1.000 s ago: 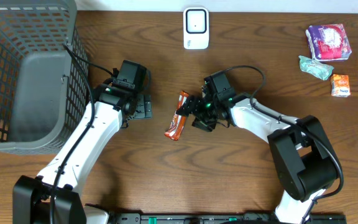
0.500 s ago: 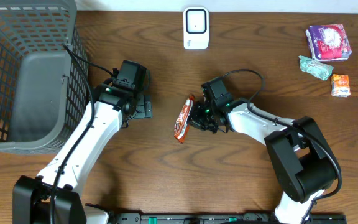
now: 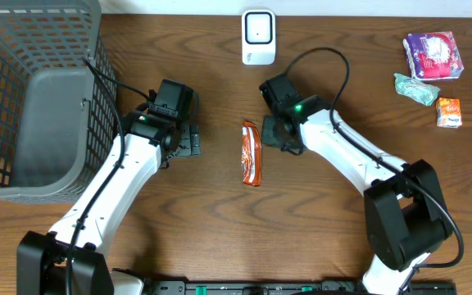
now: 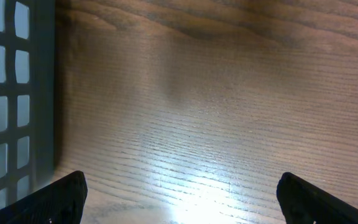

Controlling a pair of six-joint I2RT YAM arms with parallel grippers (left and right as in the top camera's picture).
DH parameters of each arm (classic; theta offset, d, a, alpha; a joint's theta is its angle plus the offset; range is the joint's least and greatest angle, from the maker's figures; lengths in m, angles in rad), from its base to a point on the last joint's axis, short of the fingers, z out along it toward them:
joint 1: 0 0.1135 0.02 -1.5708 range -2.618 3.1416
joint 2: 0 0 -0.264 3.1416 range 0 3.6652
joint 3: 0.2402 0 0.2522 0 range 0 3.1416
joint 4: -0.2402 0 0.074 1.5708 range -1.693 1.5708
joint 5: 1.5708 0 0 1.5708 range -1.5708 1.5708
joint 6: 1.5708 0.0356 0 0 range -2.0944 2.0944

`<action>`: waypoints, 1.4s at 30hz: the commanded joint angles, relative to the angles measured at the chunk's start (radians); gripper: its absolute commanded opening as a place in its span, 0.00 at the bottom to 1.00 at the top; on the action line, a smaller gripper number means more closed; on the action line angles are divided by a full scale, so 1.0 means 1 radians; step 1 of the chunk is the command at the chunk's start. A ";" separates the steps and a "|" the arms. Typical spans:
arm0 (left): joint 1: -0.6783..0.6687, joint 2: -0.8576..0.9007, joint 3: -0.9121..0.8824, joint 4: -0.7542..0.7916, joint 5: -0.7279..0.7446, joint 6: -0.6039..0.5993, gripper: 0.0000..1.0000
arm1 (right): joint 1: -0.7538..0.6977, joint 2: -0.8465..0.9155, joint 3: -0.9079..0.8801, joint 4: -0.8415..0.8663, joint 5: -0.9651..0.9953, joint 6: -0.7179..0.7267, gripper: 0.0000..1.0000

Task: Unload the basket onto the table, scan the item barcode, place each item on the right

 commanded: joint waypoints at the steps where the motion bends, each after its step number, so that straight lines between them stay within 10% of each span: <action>1: 0.002 0.004 -0.005 0.000 -0.020 0.002 0.98 | 0.047 -0.016 0.015 0.048 -0.012 -0.172 0.48; 23: 0.002 0.004 -0.005 0.000 -0.020 0.002 0.98 | 0.225 0.150 0.011 0.104 0.192 -0.075 0.64; 30: 0.002 0.004 -0.005 0.000 -0.020 0.002 0.98 | 0.222 0.155 0.011 0.094 0.191 -0.074 0.17; 42: 0.002 0.004 -0.005 0.000 -0.020 0.002 0.98 | 0.065 0.102 0.086 0.025 -0.073 -0.099 0.01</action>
